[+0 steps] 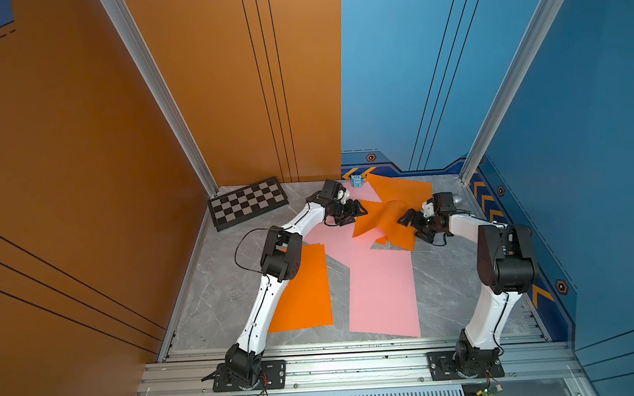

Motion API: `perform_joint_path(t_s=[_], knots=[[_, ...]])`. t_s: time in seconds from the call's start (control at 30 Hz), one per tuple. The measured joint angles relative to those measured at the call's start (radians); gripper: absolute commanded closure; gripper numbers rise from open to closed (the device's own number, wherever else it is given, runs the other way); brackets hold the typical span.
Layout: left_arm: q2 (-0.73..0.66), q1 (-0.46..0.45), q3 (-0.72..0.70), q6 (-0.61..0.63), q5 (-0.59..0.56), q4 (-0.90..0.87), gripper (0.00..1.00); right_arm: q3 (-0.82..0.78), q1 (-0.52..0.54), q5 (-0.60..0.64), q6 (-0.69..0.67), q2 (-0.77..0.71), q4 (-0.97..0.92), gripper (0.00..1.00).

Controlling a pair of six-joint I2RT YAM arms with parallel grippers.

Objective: Sort the scattered colored papers by color
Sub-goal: Pick up the colored paper.

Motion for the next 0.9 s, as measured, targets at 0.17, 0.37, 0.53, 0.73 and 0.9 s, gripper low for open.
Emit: perform_joint_path(t_s=[0.17,0.37,0.53,0.73,0.9], knots=[[0.000,0.001,0.000,-0.004,0.023,-0.006,0.24,0.005,0.015,-0.078,0.037,0.024,0.056,0.02],[0.018,0.002,0.035,-0.034,0.080,-0.029,0.17,0.025,0.024,-0.139,0.075,0.057,0.097,0.03],[0.023,0.007,0.076,-0.068,0.123,-0.034,0.15,0.027,0.033,-0.147,0.079,0.063,0.108,0.03],[0.023,0.015,0.092,-0.105,0.133,-0.034,0.17,0.024,0.032,-0.149,0.079,0.063,0.111,0.03],[0.019,0.024,0.055,-0.195,0.132,0.046,0.27,0.022,0.031,-0.150,0.079,0.063,0.114,0.04]])
